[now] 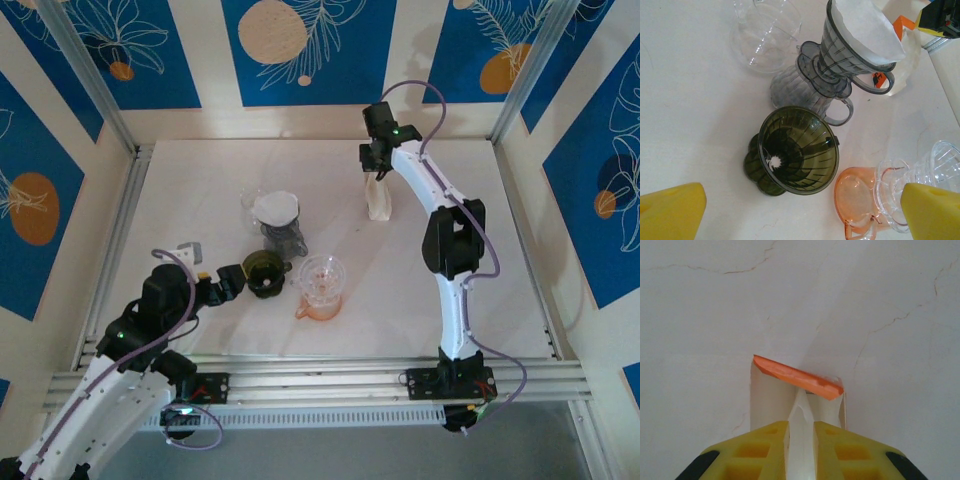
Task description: Place the coffee filter in the dripper
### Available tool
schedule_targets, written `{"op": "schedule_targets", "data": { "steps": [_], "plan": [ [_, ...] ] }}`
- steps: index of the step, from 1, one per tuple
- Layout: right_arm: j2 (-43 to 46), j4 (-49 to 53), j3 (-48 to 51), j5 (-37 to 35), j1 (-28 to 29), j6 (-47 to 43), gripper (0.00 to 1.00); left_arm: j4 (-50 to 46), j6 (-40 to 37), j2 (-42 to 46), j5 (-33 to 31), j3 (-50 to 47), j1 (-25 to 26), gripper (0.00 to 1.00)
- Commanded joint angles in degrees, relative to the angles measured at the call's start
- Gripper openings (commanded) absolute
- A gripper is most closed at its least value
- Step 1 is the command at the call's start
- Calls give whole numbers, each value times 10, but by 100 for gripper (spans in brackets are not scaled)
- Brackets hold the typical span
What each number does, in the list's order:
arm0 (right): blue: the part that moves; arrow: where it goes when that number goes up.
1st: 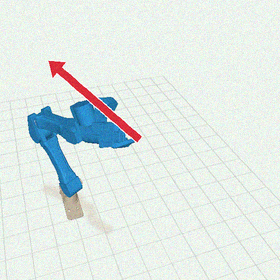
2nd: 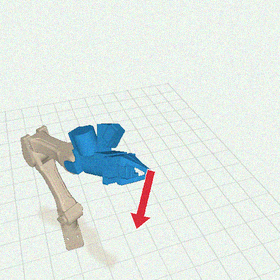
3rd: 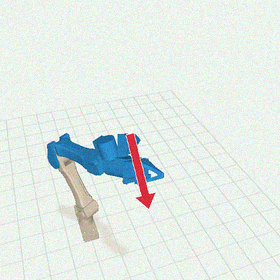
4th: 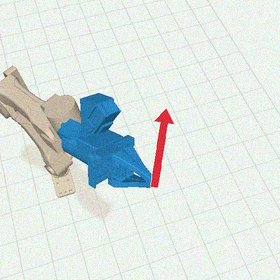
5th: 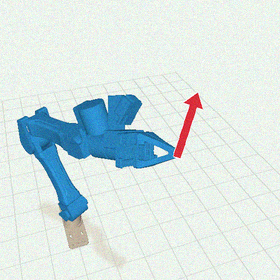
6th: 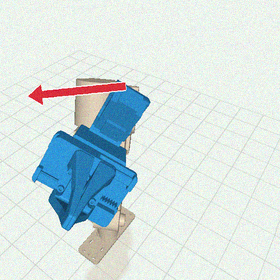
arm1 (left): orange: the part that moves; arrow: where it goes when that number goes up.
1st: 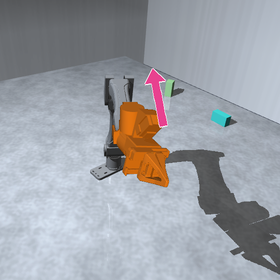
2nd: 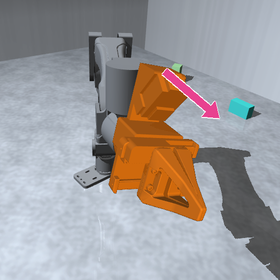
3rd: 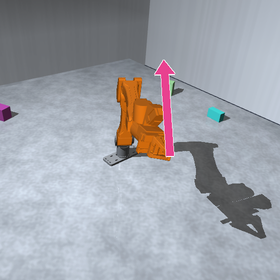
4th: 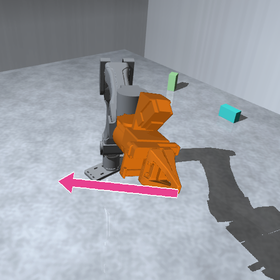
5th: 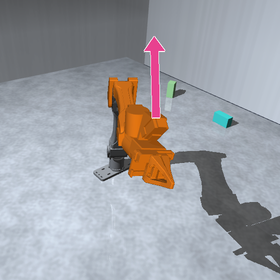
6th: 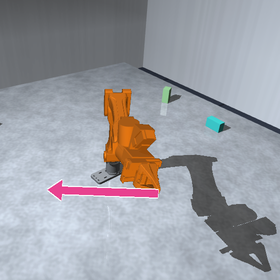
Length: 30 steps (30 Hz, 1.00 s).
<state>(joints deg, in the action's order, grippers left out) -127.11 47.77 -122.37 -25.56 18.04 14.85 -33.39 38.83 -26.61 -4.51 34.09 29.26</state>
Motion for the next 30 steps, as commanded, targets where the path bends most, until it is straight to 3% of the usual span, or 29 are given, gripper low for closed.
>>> {"op": "schedule_targets", "data": {
  "steps": [1,12,17,22,30],
  "plan": [
    [-18,23,-19,-13,5,-16,21,11,-7,-5,-4,-7,-7,100],
    [-47,33,-39,-29,8,-26,20,13,-5,-7,-6,-8,-7,100],
    [-54,35,-43,-34,9,-30,16,12,-4,-7,-5,-8,-7,100],
    [-54,36,-45,-44,11,-34,0,10,-2,-6,-4,-8,-6,100],
    [9,0,-10,-49,16,-47,0,7,-2,-2,-5,-9,-7,100]
  ]
}}
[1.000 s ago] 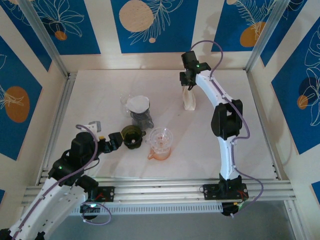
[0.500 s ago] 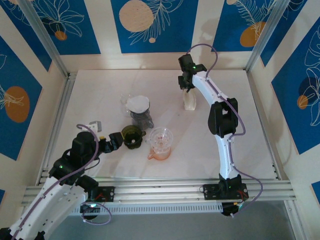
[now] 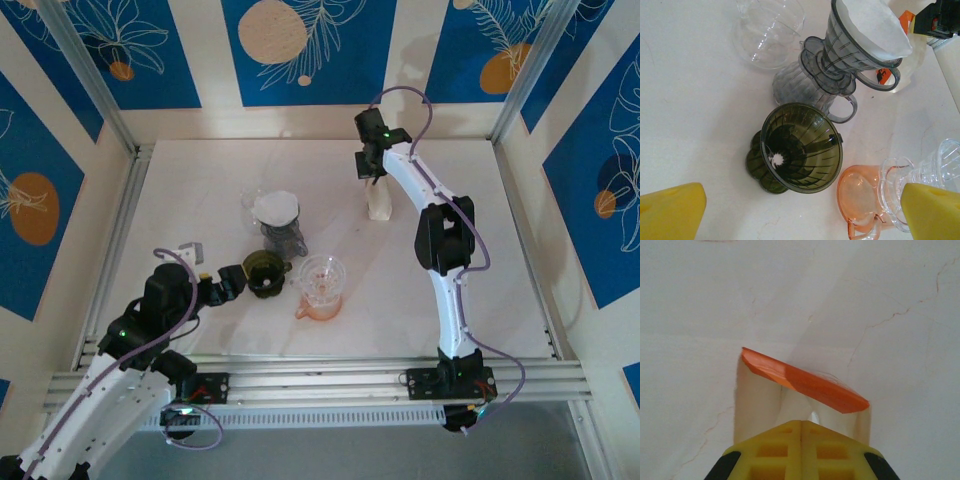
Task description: Place the coffee filter in the dripper
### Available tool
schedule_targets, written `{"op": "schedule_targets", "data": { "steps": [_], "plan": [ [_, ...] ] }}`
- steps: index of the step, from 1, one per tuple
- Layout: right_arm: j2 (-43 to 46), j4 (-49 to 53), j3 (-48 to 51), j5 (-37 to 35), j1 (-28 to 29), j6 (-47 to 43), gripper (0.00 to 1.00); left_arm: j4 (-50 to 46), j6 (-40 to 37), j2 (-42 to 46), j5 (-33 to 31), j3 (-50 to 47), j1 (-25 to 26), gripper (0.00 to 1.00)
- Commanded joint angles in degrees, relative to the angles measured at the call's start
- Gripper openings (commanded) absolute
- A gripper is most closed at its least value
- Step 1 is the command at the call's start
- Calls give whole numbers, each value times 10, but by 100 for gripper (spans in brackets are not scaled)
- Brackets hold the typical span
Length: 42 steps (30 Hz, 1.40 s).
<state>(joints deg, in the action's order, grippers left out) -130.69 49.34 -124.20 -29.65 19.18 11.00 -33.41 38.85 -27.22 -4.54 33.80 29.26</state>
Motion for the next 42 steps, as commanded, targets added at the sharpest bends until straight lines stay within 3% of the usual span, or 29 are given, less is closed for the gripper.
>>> {"op": "schedule_targets", "data": {
  "steps": [1,9,12,19,42],
  "plan": [
    [55,-18,14,-6,5,-8,0,9,-1,4,-5,-6,-7,100],
    [84,-19,39,8,9,-9,0,11,1,4,0,-10,-7,100],
    [54,16,7,3,6,-9,14,11,1,5,0,-11,-7,100],
    [22,23,-10,-6,5,-13,30,9,-2,4,-3,-8,-7,100],
    [-31,48,-44,-15,-2,-5,29,8,-5,1,-4,-4,-7,100]
  ]
}}
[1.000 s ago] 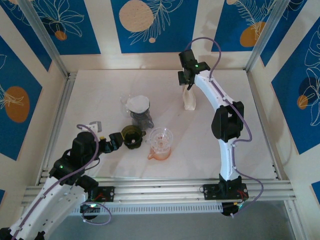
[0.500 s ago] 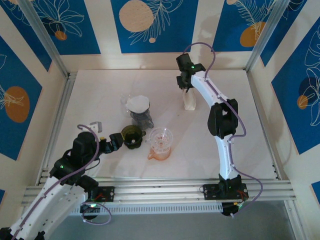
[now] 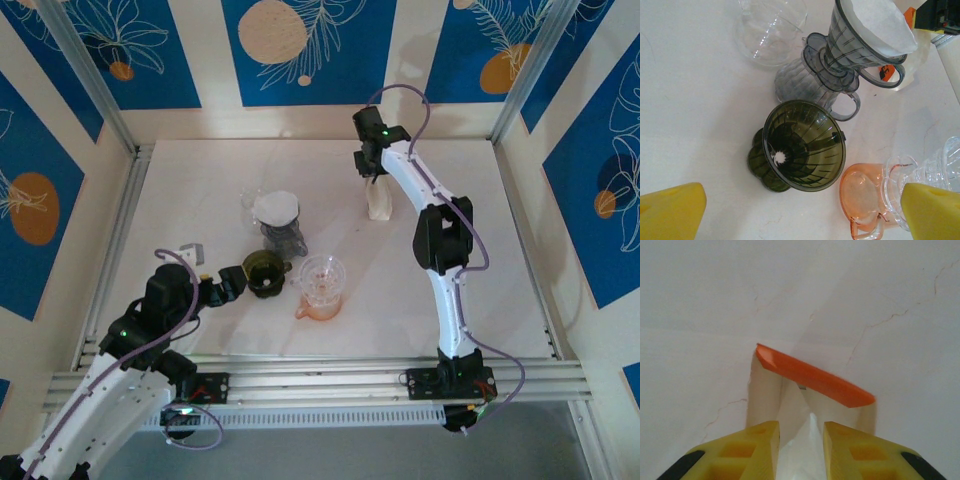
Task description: Place the coffee filter in the dripper
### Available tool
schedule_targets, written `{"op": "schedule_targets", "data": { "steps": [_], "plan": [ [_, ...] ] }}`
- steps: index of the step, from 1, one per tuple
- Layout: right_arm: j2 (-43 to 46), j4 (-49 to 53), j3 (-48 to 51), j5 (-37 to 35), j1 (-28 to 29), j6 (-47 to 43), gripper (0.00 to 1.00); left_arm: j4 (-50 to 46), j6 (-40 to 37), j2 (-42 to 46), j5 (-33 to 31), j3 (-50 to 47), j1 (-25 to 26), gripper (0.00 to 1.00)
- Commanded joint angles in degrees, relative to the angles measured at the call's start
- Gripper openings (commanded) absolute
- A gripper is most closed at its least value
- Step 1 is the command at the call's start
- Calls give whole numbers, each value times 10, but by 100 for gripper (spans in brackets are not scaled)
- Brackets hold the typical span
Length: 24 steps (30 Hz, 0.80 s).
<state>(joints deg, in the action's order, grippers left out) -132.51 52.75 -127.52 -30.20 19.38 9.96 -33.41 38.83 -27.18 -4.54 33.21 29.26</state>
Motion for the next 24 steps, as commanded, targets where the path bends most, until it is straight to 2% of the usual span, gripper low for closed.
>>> {"op": "schedule_targets", "data": {
  "steps": [1,5,9,19,24],
  "plan": [
    [-14,14,-10,-9,-4,6,29,8,-5,1,-5,2,-7,100],
    [-14,10,-8,-12,-3,9,17,7,-3,2,-5,2,-7,100],
    [-5,3,-6,-16,-4,6,0,8,-1,2,-4,-1,-7,100],
    [101,-47,74,-3,-1,8,0,8,-1,2,-5,-1,-7,100],
    [184,-79,153,-1,12,14,0,10,1,3,-2,1,-7,100]
  ]
}}
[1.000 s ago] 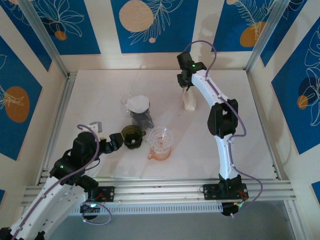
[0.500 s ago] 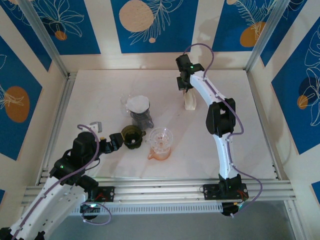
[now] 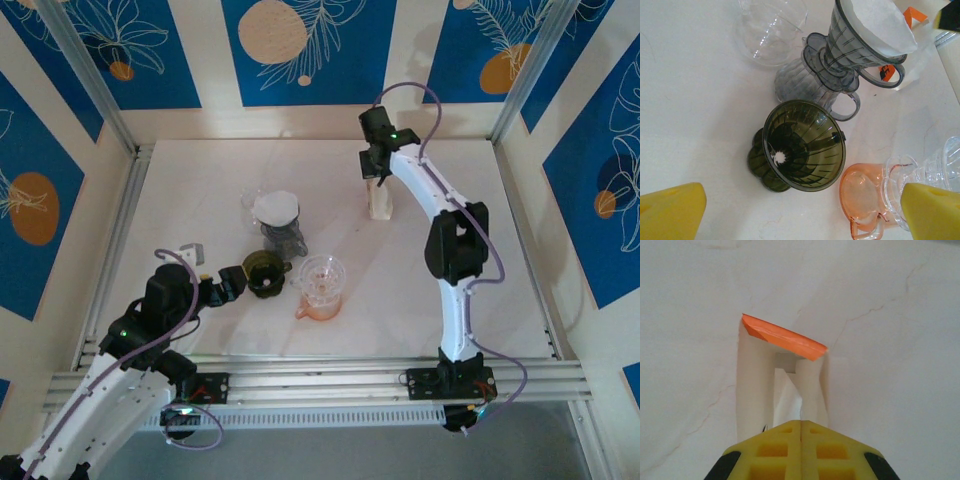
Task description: Place the coffee filter in the dripper
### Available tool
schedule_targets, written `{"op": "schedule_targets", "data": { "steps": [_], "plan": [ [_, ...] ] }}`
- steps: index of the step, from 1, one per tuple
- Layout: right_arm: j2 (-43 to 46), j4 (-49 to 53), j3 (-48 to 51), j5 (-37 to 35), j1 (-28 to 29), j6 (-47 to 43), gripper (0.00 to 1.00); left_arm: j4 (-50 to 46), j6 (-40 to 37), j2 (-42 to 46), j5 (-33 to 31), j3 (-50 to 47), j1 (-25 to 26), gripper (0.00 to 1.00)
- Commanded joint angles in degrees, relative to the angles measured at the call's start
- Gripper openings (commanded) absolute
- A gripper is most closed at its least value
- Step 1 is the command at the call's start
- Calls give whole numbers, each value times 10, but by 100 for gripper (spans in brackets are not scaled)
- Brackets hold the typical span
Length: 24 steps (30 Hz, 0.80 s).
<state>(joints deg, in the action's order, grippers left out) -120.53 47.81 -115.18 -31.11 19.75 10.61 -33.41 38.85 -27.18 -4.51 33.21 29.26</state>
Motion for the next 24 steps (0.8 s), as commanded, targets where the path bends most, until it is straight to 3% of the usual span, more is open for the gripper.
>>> {"op": "schedule_targets", "data": {
  "steps": [1,10,15,20,24],
  "plan": [
    [79,-33,42,7,10,11,0,9,1,4,-1,1,-7,100],
    [273,-53,188,27,46,49,0,2,-5,5,5,19,-7,100],
    [399,-16,265,65,101,67,0,-11,-10,6,4,28,-7,100],
    [479,78,253,121,165,72,0,-21,-13,9,3,33,-7,100],
    [490,180,208,164,231,87,0,-26,-13,11,-1,36,-7,100]
  ]
}}
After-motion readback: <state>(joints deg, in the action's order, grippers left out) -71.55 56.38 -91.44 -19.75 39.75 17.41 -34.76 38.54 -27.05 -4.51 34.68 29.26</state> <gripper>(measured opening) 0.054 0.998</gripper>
